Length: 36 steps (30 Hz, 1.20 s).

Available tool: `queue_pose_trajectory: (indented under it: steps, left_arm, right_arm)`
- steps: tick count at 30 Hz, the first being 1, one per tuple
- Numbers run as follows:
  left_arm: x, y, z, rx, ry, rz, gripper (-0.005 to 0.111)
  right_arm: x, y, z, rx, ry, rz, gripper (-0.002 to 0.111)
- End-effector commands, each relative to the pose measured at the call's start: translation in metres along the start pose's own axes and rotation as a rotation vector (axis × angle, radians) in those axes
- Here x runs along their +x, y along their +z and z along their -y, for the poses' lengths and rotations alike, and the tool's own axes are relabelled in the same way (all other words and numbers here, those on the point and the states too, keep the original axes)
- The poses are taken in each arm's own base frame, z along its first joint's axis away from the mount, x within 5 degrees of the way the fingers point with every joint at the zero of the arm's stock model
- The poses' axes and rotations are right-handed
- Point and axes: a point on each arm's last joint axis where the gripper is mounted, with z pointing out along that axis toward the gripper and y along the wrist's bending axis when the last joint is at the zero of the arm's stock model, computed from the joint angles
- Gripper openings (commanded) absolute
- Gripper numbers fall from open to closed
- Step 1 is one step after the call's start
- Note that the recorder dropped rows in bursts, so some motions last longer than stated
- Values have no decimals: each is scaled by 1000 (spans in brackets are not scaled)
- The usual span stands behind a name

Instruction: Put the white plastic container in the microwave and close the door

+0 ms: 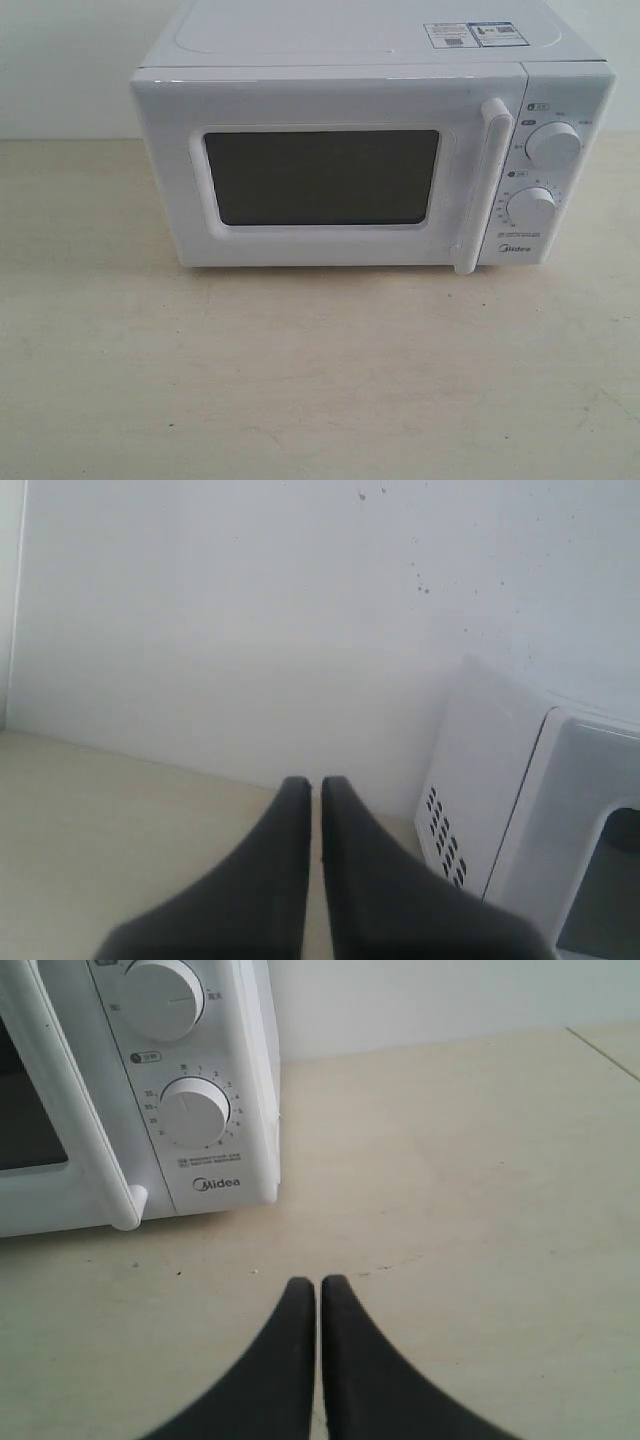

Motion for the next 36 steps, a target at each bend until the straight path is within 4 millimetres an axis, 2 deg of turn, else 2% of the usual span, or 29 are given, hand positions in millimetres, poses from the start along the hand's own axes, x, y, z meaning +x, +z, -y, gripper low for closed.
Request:
queue_pose_trajectory:
  steps: [1,5,17,27,36]
  left_arm:
    - [0,0,1,15,-20,13,4]
    - [3,0,-1,-9,-65,-24,4]
    - [27,-5,-9,-92,36,-297,4]
    - [27,-5,-9,-72,122,-300,4]
    - [28,-5,-9,-74,121,-305,4]
  right_arm:
    - [0,0,0,6,-7,9,0]
    - [0,0,0,6,-7,9,0]
    - [0,0,0,6,-7,9,0]
    - [0,0,0,6,-7,9,0]
    - [0,0,0,6,-6,9,0]
